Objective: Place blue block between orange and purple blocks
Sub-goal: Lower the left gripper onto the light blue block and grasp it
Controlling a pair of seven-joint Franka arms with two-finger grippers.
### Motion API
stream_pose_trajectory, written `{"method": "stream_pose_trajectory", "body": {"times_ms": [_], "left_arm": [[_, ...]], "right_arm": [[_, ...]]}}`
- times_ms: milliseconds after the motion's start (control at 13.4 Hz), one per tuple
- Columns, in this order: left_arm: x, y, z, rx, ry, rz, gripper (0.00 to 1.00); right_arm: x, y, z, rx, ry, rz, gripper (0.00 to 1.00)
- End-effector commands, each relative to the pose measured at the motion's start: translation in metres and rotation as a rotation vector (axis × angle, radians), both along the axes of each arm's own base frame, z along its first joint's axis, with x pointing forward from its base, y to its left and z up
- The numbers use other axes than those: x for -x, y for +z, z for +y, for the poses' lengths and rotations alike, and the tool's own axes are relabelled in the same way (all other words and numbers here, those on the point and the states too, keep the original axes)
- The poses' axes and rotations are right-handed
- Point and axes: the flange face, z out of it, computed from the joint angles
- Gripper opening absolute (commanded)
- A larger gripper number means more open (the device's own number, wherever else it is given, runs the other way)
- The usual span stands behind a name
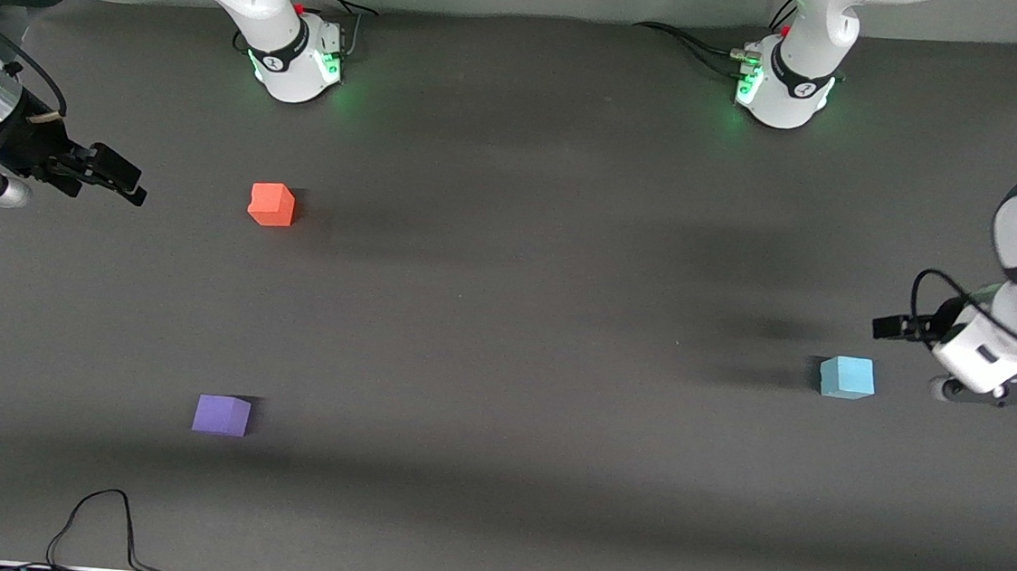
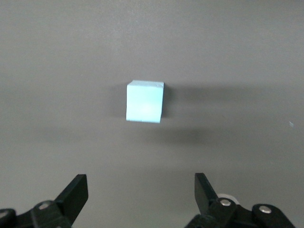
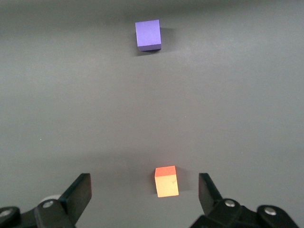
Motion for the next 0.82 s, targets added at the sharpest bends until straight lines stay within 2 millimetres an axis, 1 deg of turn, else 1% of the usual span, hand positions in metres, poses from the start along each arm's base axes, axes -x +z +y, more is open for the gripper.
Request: {"method": "stream_pose_trajectory", "body": {"times_ms": [0, 75, 150, 299, 374, 449, 523, 748], "left_arm": [[0.003, -0.059, 0.001, 0.008, -0.008, -0.007, 1.00], [0.001, -0.079, 0.000, 0.009, -0.013, -0.010, 1.00], [0.000, -0.092, -0.001, 0.009, -0.017, -0.005, 1.00], [-0.003, -0.110, -0.001, 0.016, -0.057, -0.003, 1.00], [-0.004, -0.120, 0.003, 0.018, -0.071, -0.010, 1.00], [-0.005, -0.129, 0.014, 0.018, -0.055, -0.010, 1.00], [-0.004, -0.139, 0.017, 0.019, -0.052, -0.004, 1.00], [-0.003, -0.158, 0.017, 0.056, -0.012, 0.003, 0.99]], "right_arm": [[0.002, 0.000, 0.000, -0.018, 0.016, -0.016, 1.00], [0.002, 0.000, 0.000, -0.018, 0.016, -0.016, 1.00], [0.002, 0.000, 0.000, -0.019, 0.016, -0.016, 1.00], [0.004, -0.003, -0.001, -0.019, 0.016, -0.013, 1.00], [0.004, -0.004, -0.001, -0.019, 0.016, -0.012, 1.00], [0.004, -0.004, -0.001, -0.019, 0.014, -0.013, 1.00], [0.003, -0.003, -0.001, -0.019, 0.015, -0.021, 1.00], [0.003, -0.004, -0.001, -0.019, 0.015, -0.021, 1.00]]}}
